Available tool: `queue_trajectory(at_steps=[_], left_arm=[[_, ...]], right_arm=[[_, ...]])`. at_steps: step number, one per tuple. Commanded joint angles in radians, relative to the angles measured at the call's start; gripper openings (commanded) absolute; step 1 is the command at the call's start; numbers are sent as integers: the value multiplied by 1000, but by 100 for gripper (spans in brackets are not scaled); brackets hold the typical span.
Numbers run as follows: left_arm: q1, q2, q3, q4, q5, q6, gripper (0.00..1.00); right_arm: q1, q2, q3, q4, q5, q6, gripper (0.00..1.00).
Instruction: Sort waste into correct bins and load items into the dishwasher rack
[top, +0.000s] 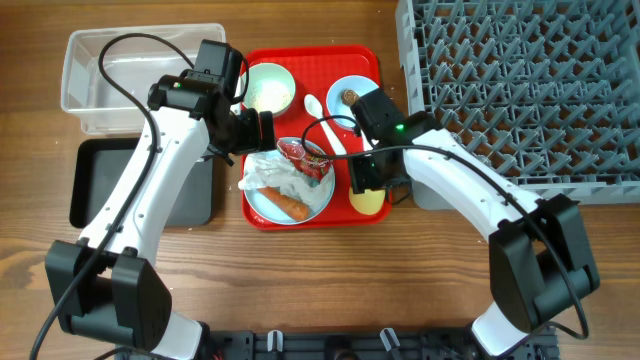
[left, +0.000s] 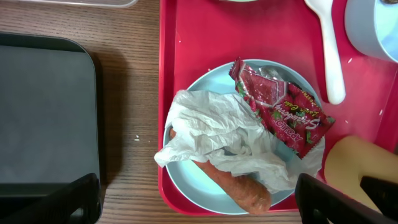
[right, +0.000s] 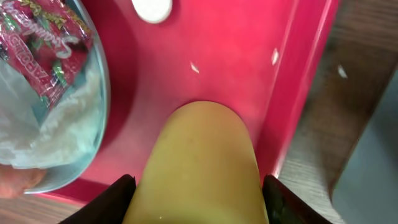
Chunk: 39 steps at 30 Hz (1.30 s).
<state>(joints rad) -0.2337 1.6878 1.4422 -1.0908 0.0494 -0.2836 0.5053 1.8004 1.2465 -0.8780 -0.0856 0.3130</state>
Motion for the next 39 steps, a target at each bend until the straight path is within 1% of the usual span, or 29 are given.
queue_trajectory(at_steps=[1, 4, 6, 8, 11, 15, 19, 22, 25, 28, 29, 30, 31, 33, 35, 36, 39], left_arm=[[0, 12, 11, 3, -18, -13, 100], [0, 12, 11, 3, -18, -13, 100], [0, 12, 11, 3, -18, -13, 100], [0, 12, 11, 3, -18, -13, 100], [0, 12, 11, 3, -18, -13, 100], [0, 12, 11, 11, -18, -13, 100], [0, 12, 11, 11, -18, -13, 100], [0, 12, 11, 11, -18, -13, 100], [0, 12, 11, 11, -18, -13, 100], [0, 12, 11, 11, -18, -13, 100], [0, 12, 11, 11, -18, -13, 100], [0, 12, 11, 11, -18, -13, 100], [0, 12, 11, 11, -18, -13, 100], [0, 13, 11, 11, -18, -13, 100], [0, 12, 11, 19, -18, -13, 100], [0, 12, 11, 34, -18, -13, 100], [0, 12, 11, 40, -18, -13, 100]], right_arm=[[-5, -75, 114, -79, 17, -2, 48], [-29, -164, 195, -156, 41, -29, 49], [-55, -244, 244, -200, 93, -33, 49], [-80, -307, 249, -212, 147, -32, 52], [-161, -363, 249, -279, 319, 12, 53], [-270, -349, 214, -293, 323, 12, 53], [-343, -284, 171, -238, 270, 1, 52], [-352, -213, 163, -231, 259, 1, 52], [-352, -128, 162, -227, 203, -25, 53], [-352, -55, 162, -226, 203, -24, 54], [-352, -34, 162, -227, 203, -23, 57], [-352, -22, 162, -227, 203, -22, 64], [-352, -14, 162, -227, 203, -21, 74], [-352, -16, 163, -227, 204, 3, 80], [-352, -31, 165, -227, 204, 3, 84], [-352, -63, 192, -249, 204, 2, 88], [-352, -110, 254, -290, 203, 2, 90]])
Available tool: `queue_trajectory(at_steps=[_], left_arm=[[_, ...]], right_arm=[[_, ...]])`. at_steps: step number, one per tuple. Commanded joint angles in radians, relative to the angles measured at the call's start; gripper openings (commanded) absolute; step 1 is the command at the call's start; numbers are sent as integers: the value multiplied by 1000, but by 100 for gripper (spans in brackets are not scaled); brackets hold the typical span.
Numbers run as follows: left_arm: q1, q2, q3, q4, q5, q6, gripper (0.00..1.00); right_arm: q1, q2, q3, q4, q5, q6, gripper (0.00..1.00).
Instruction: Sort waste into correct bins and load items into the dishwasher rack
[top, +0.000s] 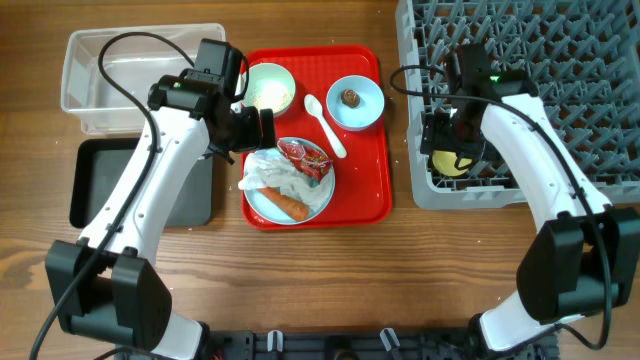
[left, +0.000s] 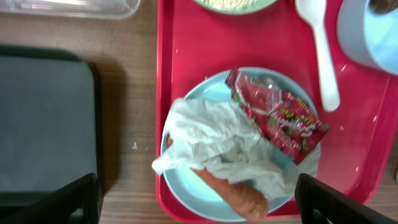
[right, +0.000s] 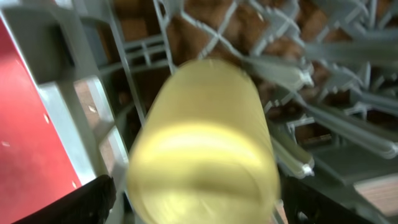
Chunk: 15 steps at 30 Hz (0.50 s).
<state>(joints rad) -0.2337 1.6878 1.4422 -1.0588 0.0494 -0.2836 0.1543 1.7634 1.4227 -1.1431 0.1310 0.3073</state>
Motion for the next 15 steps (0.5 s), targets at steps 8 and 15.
queue_trajectory(at_steps=[8, 15], left_arm=[[0, 12, 11, 16, -17, -13, 100], [0, 12, 11, 27, -17, -13, 100]], right_arm=[[3, -255, 188, 26, -269, -76, 92], [106, -146, 186, 105, -275, -61, 91]])
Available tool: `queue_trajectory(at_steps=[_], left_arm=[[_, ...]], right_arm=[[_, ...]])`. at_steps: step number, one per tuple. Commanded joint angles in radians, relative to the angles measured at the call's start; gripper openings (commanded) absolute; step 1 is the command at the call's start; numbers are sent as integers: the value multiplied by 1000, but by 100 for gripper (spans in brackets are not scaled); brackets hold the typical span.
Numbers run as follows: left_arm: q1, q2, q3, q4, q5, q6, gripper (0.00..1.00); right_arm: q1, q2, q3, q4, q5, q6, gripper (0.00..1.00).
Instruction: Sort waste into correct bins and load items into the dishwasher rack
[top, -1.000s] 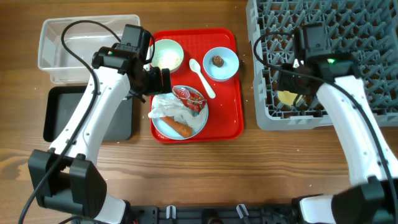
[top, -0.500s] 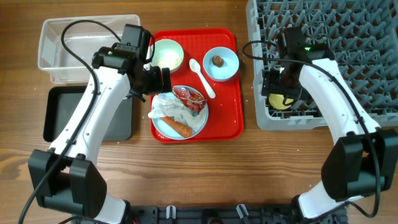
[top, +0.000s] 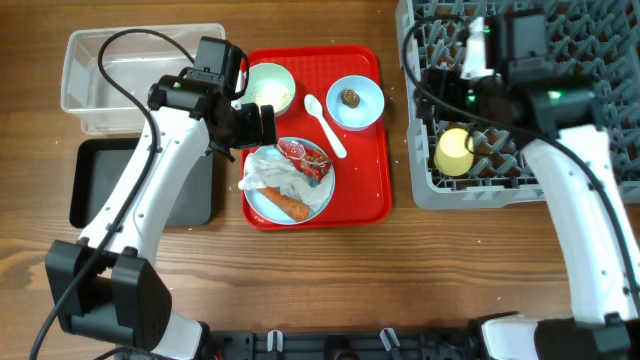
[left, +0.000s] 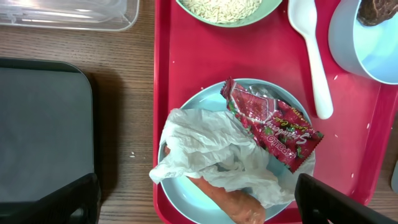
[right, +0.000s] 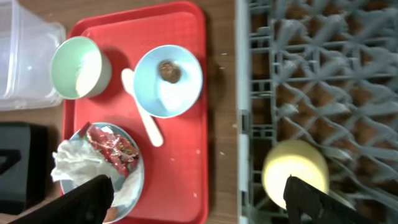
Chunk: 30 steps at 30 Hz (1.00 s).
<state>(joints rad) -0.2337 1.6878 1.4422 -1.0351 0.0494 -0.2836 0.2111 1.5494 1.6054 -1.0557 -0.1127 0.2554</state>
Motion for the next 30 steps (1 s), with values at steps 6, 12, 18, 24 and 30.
queue_trajectory(at_steps=[6, 12, 18, 24, 30], left_arm=[[0, 12, 11, 4, -17, -13, 100], [0, 12, 11, 8, -17, -13, 100], [0, 14, 11, 42, 43, 10, 100], [-50, 67, 11, 39, 70, 90, 100], [-137, 219, 11, 38, 74, 89, 100]], right_arm=[[149, 200, 3, 54, -31, 10, 90], [189, 284, 3, 73, -31, 34, 90], [189, 284, 3, 76, -31, 32, 89], [189, 283, 3, 72, -23, 30, 90], [180, 283, 3, 48, 0, 28, 91]])
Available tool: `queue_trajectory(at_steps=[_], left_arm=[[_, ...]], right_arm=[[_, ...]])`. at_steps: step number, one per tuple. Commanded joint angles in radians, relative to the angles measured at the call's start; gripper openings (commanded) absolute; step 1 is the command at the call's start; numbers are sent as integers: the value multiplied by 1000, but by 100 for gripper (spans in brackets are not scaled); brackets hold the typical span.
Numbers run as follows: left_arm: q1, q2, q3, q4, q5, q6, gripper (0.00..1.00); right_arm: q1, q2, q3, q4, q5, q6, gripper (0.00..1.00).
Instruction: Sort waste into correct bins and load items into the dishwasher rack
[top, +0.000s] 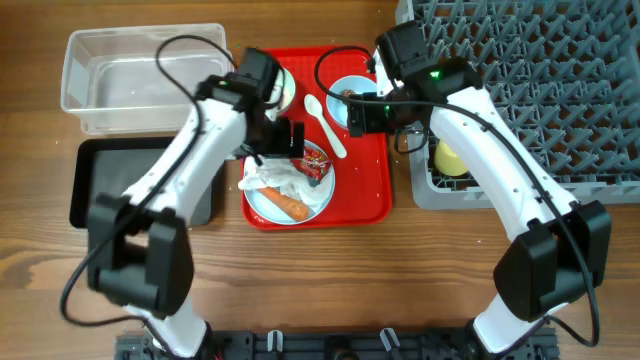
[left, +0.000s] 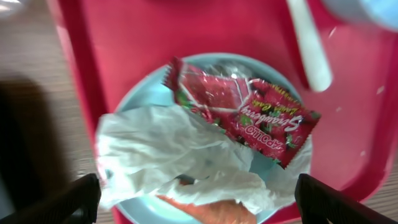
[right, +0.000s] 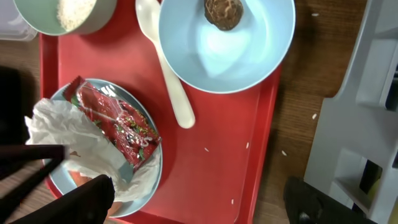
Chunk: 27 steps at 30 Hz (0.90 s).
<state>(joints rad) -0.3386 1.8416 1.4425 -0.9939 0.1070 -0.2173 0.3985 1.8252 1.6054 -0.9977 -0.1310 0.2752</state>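
A red tray (top: 368, 200) carries a light blue plate (left: 142, 93) with a red snack wrapper (left: 245, 112), crumpled white tissue (left: 161, 152) and a carrot (left: 214, 210). My left gripper (left: 199, 190) hangs open just above that plate. A white spoon (right: 172, 74) lies between the plate and a blue bowl (right: 249, 50) holding a brown lump (right: 224, 11). A green rice bowl (right: 59, 12) stands at the tray's back left. My right gripper (right: 199, 193) is open over the tray's right half. A yellow cup (top: 448, 158) sits in the grey rack (top: 540, 90).
A clear plastic bin (top: 125, 70) stands at the back left, with a black tray (top: 95, 185) in front of it. The rack's near wall (right: 367, 118) rises right beside the red tray. Bare wooden table lies in front of the tray.
My right gripper, then high over the rack, is now low over the red tray by the blue bowl. My left gripper has shifted right and closer to the plate. Both stay open.
My right gripper first held the yellow cup at the tray's front right corner, then held it over the rack. After that the cup sat in the rack and the gripper was open above. Now it is back over the tray. My left gripper stayed open over the plate.
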Motion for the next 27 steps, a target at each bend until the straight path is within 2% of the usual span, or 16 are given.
queue_trajectory(at_steps=[1, 13, 14, 15, 16, 17, 18, 19, 27], left_arm=[[-44, 88, 11, 1, 16, 23, 100], [-97, 273, 11, 129, 14, 23, 100], [-97, 288, 11, 138, 12, 23, 94], [-97, 300, 11, 143, 11, 23, 82], [-97, 305, 11, 146, 11, 23, 66], [-97, 311, 11, 150, 11, 23, 36], [-97, 312, 11, 152, 11, 23, 16], [-97, 312, 11, 154, 11, 23, 4], [-88, 263, 43, 85, 12, 23, 4]], right_arm=[[-13, 8, 3, -13, 19, 8, 91], [-32, 8, 3, -29, 18, -11, 91], [-32, 8, 3, -31, 18, -13, 91], [-32, 8, 3, -33, 18, -13, 91], [-32, 8, 3, -35, 18, -14, 91], [-32, 8, 3, -36, 19, -14, 91], [-32, 8, 3, -36, 19, -14, 91], [-32, 8, 3, -36, 19, -14, 91], [-32, 8, 3, -39, 18, -14, 91]])
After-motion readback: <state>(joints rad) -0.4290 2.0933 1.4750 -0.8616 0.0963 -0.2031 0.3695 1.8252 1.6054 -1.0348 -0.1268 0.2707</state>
